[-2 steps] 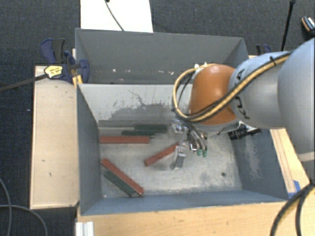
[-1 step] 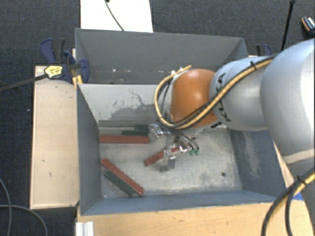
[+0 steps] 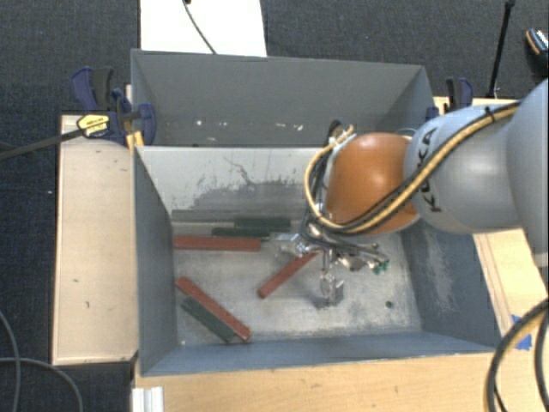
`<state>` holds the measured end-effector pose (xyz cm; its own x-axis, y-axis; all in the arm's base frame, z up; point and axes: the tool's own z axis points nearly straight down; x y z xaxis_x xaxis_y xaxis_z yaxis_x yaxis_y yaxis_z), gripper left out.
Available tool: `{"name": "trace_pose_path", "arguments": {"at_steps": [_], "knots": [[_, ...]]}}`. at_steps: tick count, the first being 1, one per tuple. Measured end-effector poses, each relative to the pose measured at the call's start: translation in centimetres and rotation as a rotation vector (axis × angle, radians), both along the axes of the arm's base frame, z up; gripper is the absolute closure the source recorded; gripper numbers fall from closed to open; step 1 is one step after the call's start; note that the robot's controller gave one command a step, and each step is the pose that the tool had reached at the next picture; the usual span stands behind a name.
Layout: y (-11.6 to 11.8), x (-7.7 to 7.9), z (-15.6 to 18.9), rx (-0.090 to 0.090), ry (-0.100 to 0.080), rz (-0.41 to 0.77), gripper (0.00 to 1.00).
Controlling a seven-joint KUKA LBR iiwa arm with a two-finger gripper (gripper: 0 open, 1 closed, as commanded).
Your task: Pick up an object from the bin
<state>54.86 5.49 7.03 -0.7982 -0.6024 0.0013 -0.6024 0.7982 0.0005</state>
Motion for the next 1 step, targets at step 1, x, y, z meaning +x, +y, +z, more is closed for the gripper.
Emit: {"name": "trace_pose_path", "arguments": {"at_steps": [1], "knots": [[0.07,0.04,0.04,0.001,-0.001,-0.004,1.0]]}}
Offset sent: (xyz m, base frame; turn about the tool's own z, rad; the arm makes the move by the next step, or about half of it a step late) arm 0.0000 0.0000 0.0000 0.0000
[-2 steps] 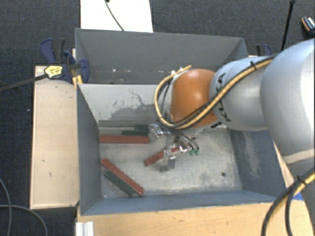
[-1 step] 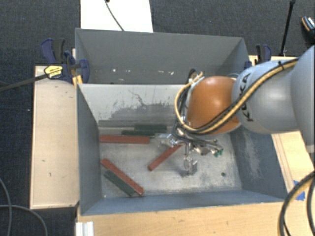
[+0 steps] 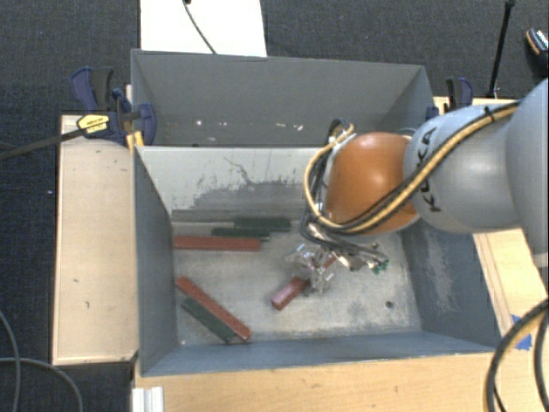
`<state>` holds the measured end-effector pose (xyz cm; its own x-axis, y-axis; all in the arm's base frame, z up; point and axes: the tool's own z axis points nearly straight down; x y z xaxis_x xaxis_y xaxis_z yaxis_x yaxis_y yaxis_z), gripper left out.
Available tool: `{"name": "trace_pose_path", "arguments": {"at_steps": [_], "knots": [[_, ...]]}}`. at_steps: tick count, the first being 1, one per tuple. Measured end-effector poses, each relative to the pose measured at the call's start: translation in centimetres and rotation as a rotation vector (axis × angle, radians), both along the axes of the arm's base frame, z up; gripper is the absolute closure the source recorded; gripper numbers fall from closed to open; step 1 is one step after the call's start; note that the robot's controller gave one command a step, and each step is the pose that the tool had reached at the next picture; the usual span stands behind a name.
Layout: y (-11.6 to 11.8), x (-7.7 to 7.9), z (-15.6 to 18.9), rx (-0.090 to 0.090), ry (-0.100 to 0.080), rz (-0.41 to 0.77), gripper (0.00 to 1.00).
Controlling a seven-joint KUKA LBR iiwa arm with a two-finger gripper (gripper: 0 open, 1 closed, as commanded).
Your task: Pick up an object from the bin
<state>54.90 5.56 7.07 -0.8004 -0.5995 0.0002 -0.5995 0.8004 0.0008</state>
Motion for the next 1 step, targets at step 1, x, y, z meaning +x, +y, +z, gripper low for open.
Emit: {"name": "trace_pose_path", "arguments": {"at_steps": [1], "knots": [[-0.19,-1.63,13.49,0.0,-0.009,0.344,1.0]]}}
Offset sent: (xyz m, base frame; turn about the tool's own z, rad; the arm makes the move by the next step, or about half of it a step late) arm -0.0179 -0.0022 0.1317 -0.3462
